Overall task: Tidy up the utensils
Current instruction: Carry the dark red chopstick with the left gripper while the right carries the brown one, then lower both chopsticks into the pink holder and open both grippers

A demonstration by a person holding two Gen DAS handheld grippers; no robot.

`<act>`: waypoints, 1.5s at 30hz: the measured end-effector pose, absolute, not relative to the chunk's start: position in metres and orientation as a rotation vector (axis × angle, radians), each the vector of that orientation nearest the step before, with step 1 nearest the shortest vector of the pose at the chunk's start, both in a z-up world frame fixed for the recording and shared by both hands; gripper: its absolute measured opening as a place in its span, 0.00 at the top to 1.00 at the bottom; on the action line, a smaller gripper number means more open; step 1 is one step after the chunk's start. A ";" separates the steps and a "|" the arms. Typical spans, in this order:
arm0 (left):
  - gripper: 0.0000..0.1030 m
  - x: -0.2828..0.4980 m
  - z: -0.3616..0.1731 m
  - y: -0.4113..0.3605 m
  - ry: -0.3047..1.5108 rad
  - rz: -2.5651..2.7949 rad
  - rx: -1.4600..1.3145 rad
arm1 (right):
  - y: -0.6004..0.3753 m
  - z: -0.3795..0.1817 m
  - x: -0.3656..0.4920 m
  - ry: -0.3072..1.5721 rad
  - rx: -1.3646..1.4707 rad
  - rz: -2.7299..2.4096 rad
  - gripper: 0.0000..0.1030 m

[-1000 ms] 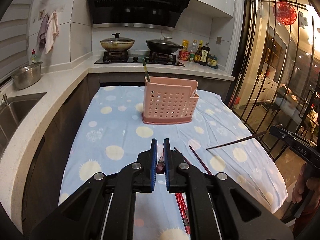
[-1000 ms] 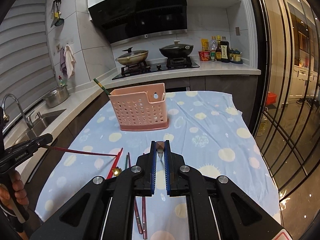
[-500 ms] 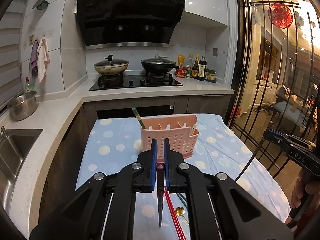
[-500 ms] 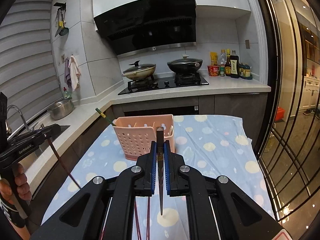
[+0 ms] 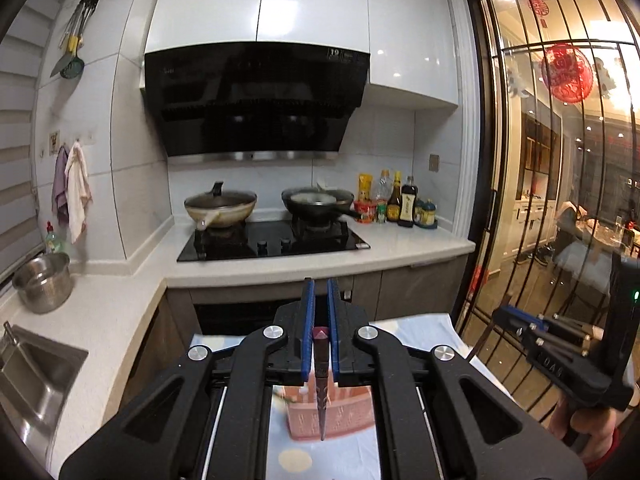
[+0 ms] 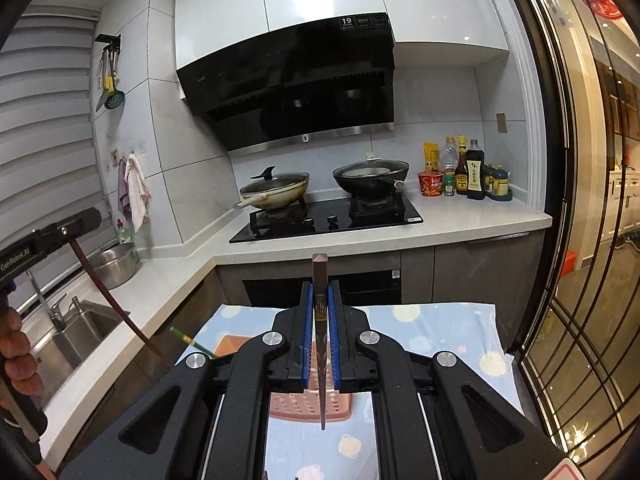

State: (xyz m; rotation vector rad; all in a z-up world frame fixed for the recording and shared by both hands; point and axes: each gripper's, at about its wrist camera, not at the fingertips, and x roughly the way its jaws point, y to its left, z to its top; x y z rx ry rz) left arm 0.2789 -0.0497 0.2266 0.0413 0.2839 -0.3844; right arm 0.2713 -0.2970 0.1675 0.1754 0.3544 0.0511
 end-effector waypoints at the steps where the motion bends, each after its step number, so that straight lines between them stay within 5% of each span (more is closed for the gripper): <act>1: 0.94 0.288 0.231 -0.052 0.281 -0.380 0.041 | -0.298 0.170 0.280 0.353 0.180 0.049 0.94; 11: 0.94 0.355 0.234 -0.081 0.302 -0.341 0.105 | -0.299 0.174 0.345 0.346 0.186 0.031 0.94; 27: 0.92 0.383 0.173 -0.073 0.418 -0.337 0.100 | -0.287 0.106 0.383 0.493 0.171 0.042 0.93; 29: 0.87 0.381 0.167 -0.071 0.434 -0.334 0.096 | -0.285 0.105 0.380 0.488 0.162 0.036 0.86; 31: 0.62 0.377 0.164 -0.068 0.434 -0.319 0.094 | -0.285 0.105 0.375 0.477 0.152 0.025 0.79; 33: 0.48 0.371 0.161 -0.063 0.421 -0.293 0.090 | -0.287 0.106 0.369 0.470 0.154 0.021 0.73; 45: 0.25 0.312 0.145 -0.035 0.418 -0.284 0.064 | -0.289 0.097 0.300 0.482 0.163 0.031 0.66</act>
